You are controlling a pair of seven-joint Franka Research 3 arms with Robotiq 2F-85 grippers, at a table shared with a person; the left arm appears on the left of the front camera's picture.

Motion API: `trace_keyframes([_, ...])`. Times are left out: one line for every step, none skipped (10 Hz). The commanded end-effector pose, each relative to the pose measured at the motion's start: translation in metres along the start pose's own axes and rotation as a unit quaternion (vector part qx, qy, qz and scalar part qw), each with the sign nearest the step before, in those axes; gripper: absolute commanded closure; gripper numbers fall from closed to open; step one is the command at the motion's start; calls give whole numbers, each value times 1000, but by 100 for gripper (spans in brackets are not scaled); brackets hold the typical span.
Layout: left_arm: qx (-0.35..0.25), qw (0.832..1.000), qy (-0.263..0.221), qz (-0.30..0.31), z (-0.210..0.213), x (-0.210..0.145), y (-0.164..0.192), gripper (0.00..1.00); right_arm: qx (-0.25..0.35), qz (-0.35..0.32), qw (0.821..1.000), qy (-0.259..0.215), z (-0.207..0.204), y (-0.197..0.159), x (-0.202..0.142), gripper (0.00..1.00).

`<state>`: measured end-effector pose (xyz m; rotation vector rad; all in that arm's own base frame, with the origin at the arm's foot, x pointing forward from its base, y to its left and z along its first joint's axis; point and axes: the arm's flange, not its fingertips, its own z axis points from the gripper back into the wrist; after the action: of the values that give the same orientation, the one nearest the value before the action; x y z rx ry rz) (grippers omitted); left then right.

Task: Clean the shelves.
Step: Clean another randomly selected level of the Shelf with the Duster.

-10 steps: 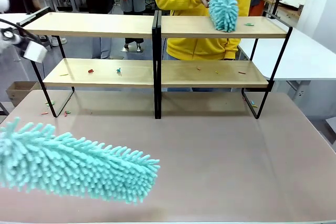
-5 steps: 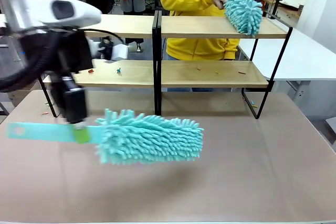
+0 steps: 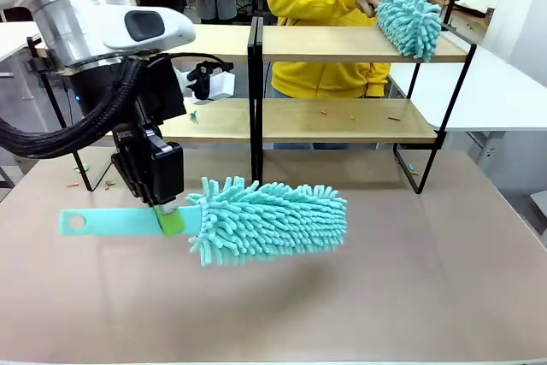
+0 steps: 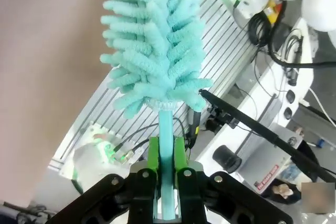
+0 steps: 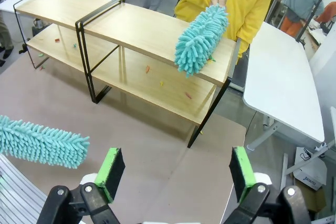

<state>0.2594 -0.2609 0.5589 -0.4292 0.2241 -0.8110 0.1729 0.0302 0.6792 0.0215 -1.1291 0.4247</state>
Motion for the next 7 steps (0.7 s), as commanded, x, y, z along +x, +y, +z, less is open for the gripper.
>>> trace_keyframes([10,997,-68,42,-14,15,-23,88,4,-2,1000,-2,0,-1,0,0])
trace_keyframes([7,991,-113,71,-17,26,-36,88,4,-2,1000,-2,0,-1,0,0])
trace_keyframes([33,980,-162,111,-22,32,-46,88,4,-2,1000,-2,0,-1,0,0])
trace_keyframes([30,969,-182,166,-25,38,-50,100,4,-2,1000,-2,0,-1,0,0])
trace_keyframes([47,950,-224,211,-29,47,-52,100,4,-2,1000,-2,0,-1,0,0])
trace_keyframes([46,938,-248,235,-35,57,-56,100,4,-2,1000,-2,0,-1,0,0])
trace_keyframes([75,922,-271,266,-38,68,-60,100,4,-2,1000,-2,0,-1,0,0])
